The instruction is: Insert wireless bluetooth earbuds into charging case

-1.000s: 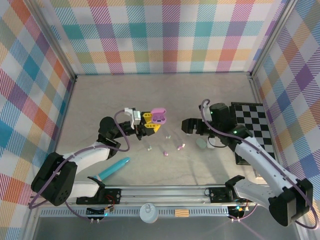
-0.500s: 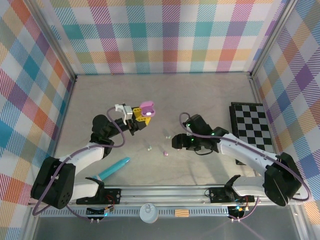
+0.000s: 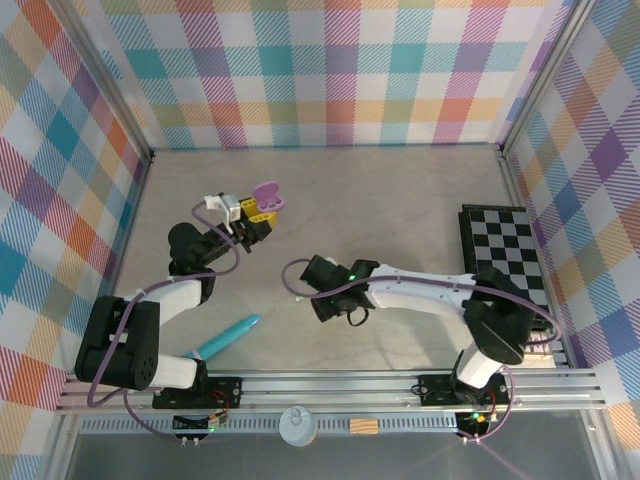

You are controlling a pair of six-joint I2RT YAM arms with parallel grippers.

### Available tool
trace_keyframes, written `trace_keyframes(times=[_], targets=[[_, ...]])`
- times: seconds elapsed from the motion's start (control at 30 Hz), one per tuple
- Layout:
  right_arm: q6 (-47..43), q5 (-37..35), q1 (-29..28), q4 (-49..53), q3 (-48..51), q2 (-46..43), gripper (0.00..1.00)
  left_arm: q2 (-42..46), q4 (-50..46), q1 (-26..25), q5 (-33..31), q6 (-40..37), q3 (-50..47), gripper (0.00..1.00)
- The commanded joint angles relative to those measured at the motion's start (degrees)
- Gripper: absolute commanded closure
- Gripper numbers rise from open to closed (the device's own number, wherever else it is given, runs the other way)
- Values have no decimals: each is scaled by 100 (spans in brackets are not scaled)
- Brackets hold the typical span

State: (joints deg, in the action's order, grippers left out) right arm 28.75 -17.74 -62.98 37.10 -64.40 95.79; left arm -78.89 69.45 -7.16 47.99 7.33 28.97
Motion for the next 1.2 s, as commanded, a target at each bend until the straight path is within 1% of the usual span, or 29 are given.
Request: trace_keyframes(times=[0.0,0.27,0.53,0.87,1.07,1.17], targets=[[-229,-742,-155,491,-284,356,43,87,358,77,150,84,109,71],[-431,-844,-239,453,-577,874,44,132,306,112,169,40,135,71],[-632,-1035,-357,638,-920,1439,44,218,176,136,168,-55,135,71],[-591,-1292,-372,924,-1110,1684,59,304,63,144,190,-132,121,71],[-426,-1325,-333,1110,-1161,1697,64,295,100,148,216,-103,118,71],[-458,-1307,-329,1123,-1179,1748,66,312,103,153,222,-100,118,71]])
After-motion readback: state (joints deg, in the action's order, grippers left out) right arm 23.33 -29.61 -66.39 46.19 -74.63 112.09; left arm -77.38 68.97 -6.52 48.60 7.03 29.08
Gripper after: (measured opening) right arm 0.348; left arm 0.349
